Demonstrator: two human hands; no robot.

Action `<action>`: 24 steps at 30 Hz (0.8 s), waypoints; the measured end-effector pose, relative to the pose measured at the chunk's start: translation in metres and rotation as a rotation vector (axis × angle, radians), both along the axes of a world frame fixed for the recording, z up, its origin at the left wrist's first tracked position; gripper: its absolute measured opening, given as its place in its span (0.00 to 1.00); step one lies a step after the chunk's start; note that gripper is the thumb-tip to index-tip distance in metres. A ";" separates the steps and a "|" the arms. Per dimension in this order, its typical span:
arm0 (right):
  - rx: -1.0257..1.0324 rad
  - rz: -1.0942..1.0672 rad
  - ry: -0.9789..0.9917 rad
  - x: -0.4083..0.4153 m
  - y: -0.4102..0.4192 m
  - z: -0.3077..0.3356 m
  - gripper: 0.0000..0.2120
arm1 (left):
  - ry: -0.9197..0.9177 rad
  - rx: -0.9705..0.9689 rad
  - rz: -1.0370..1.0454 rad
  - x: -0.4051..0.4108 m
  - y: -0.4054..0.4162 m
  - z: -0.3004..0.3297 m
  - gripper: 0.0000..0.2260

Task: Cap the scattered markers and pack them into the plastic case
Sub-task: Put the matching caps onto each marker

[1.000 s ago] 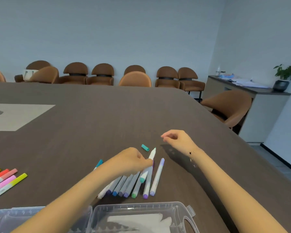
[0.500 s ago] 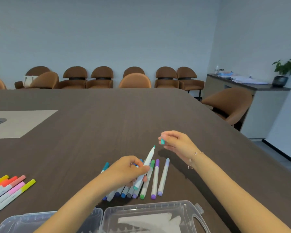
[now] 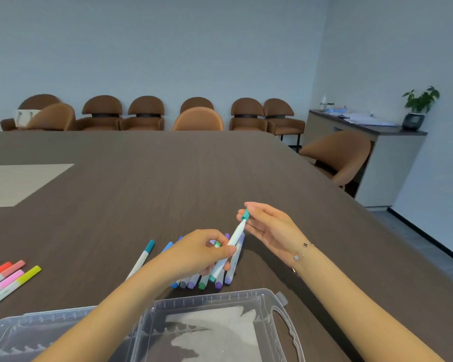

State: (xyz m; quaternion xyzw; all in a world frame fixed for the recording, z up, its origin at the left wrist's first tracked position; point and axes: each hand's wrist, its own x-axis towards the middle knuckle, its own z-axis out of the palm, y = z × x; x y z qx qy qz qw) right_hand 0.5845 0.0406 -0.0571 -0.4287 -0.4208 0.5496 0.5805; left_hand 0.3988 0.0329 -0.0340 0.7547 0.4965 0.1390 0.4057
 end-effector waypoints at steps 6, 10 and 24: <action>0.041 0.001 -0.054 0.004 -0.002 0.000 0.11 | 0.017 -0.005 0.013 0.001 0.001 -0.004 0.08; 0.095 0.010 -0.232 0.000 -0.004 -0.003 0.10 | -0.009 -0.004 0.046 0.006 0.001 -0.008 0.07; 0.125 -0.167 -0.336 -0.008 -0.001 -0.020 0.08 | -0.106 -0.108 0.191 0.027 -0.008 -0.026 0.10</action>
